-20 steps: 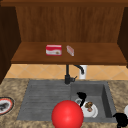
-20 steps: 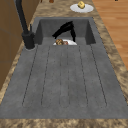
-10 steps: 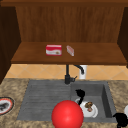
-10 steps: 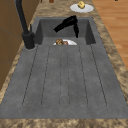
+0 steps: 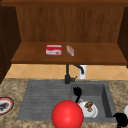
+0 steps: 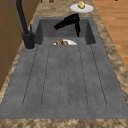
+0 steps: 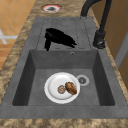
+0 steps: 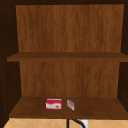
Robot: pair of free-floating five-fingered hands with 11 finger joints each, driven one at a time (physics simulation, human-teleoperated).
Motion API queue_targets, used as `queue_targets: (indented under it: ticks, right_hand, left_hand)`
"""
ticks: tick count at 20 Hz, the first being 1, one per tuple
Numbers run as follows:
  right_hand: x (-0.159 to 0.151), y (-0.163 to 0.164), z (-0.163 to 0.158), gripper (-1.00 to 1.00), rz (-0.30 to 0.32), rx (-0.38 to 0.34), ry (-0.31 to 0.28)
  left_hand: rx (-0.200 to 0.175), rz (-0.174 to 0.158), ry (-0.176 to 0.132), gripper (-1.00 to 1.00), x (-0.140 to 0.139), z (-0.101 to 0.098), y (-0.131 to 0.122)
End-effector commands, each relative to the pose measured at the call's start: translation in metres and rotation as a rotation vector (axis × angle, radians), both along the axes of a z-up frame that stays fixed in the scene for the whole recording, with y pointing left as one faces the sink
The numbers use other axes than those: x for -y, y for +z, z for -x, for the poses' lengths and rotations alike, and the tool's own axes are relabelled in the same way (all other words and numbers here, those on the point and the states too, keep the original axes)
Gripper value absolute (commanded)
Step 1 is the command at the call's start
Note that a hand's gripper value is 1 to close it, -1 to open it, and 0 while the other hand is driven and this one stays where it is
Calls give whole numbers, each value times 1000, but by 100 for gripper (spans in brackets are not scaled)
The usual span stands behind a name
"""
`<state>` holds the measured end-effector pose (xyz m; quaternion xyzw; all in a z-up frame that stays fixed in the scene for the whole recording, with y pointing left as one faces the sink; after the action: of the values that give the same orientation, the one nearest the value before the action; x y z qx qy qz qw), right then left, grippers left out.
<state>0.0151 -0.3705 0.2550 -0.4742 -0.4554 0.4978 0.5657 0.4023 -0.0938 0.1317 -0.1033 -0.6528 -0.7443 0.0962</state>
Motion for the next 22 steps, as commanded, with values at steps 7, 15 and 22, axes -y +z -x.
queue_targets:
  ticks: [7, 15, 22]
  right_hand:
    - [0, 0, 0, 0, 0, 0, 0]
    - [0, 0, 0, 0, 0, 0, 0]
    - [0, 0, 0, 0, 0, 0, 0]
  left_hand:
    - [42, 81, -4, -100, -55, 0, 31]
    - [25, 125, -8, -100, -101, 0, 51]
    - [95, 168, 11, -100, -132, 6, 55]
